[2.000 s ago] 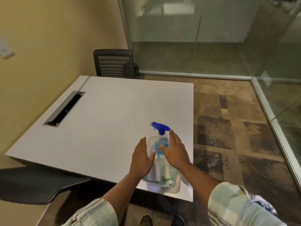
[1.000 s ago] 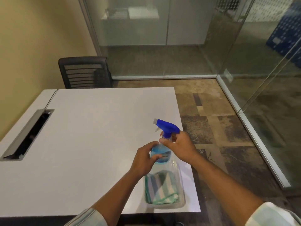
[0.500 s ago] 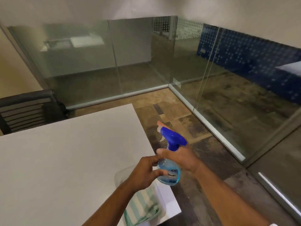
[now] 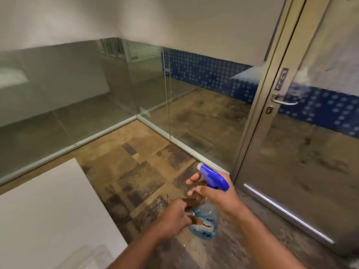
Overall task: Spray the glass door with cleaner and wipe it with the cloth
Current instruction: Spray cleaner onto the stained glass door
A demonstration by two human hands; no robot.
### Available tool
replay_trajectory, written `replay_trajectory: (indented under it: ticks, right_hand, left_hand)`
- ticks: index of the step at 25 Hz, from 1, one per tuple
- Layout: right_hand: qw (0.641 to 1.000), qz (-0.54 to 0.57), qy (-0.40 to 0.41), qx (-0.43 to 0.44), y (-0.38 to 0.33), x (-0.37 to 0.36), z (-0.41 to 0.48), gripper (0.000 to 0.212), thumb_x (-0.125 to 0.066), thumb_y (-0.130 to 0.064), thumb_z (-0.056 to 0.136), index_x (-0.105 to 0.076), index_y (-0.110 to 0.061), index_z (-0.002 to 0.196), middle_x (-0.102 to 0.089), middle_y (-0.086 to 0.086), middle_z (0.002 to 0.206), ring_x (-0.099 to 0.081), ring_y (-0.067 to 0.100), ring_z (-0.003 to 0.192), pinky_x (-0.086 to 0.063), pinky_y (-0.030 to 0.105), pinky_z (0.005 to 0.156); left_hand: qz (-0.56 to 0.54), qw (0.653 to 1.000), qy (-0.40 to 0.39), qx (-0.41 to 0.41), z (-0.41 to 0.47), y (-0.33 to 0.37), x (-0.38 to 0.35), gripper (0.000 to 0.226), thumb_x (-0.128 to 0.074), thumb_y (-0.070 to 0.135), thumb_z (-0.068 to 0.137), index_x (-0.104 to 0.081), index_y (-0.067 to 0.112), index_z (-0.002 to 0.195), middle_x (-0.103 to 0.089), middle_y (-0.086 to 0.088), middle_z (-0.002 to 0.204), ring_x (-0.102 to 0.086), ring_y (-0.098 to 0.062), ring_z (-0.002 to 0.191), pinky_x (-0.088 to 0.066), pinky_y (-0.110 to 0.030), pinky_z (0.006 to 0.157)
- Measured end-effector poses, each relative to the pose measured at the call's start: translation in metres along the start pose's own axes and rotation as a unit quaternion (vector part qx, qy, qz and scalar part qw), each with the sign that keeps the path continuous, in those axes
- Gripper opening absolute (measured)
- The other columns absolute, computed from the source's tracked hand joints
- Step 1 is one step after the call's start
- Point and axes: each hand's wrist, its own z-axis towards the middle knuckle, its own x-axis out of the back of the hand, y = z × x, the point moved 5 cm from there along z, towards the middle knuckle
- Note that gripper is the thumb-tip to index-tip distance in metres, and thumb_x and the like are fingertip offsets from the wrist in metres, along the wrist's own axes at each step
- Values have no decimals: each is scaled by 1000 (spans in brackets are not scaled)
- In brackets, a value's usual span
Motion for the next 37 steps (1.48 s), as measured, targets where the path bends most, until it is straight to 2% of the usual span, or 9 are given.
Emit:
replay_trajectory:
  ticks: [2, 7, 11, 16, 19, 21, 23, 28, 37]
  right_hand:
    - [999, 5, 46, 12, -14, 55, 0, 21, -66, 6, 79, -68, 5, 100, -76, 24, 101, -74, 37, 75, -62, 40, 70]
    - [993, 0, 115, 32, -53, 198, -9, 23, -69, 6, 82, -68, 4, 105, -76, 19, 99, -71, 36, 74, -58, 45, 77]
    - [983, -14, 170, 63, -95, 284, -24, 22, -70, 2, 83, -68, 1, 105, -74, 20, 96, -65, 33, 70, -58, 40, 68]
    - [935, -54, 333, 113, -151, 367, -23, 30, -74, -10, 76, -64, 6, 99, -68, 19, 88, -61, 27, 51, -59, 38, 58]
    - [907, -70, 391, 140, -180, 407, -14, 22, -73, -10, 77, -67, 0, 96, -70, 16, 85, -62, 27, 52, -58, 38, 55]
    - [887, -92, 426, 153, -197, 432, -4, 18, -78, -4, 82, -67, 0, 96, -70, 12, 80, -62, 28, 52, -57, 36, 54]
    - [866, -121, 457, 164, -216, 453, 8, 12, -77, 3, 90, -68, 0, 97, -68, 9, 74, -62, 28, 51, -56, 36, 54]
    - [821, -134, 525, 179, -259, 491, 52, 8, -72, 5, 92, -68, -2, 90, -65, 5, 69, -59, 26, 49, -52, 32, 48]
    - [770, -209, 567, 206, -359, 518, 137, 8, -65, 2, 90, -68, -5, 90, -75, 24, 91, -67, 30, 53, -55, 36, 54]
  left_hand:
    - [4, 999, -38, -8, 44, 28, -30, 39, -90, 16, 84, -78, 32, 118, -81, 18, 117, -74, -3, 116, -58, -36, 108]
    - [19, 988, -127, -83, 151, 120, -109, 27, -90, 3, 81, -77, 14, 102, -75, 14, 100, -68, -4, 96, -57, -36, 92]
    - [55, 965, -200, -160, 220, 200, -165, 24, -91, 5, 80, -76, 18, 93, -69, 19, 88, -60, 1, 85, -58, -31, 86]
    - [45, 938, -252, -235, 289, 289, -209, 38, -89, -2, 82, -78, 10, 116, -71, 10, 108, -62, 5, 98, -52, -25, 98]
    - [96, 929, -190, -302, 336, 335, -219, 67, -95, 7, 78, -69, 10, 140, -70, 7, 136, -60, 8, 124, -46, -28, 115]
    - [158, 921, -135, -329, 365, 364, -218, 100, -96, 22, 78, -43, 17, 163, -47, 2, 167, -34, -4, 156, -29, -33, 132]
    - [223, 899, -70, -369, 395, 398, -209, 113, -90, 41, 84, -22, 20, 171, -23, -1, 179, -11, -13, 167, -17, -41, 138]
    - [259, 829, 125, -480, 467, 514, -144, 92, -57, 63, 103, -19, 14, 171, -20, -8, 180, -12, -24, 168, -16, -47, 138]
    - [304, 697, 344, -552, 581, 690, -6, 87, -55, 51, 107, -19, 0, 167, -22, -23, 176, -15, -42, 166, -18, -58, 135]
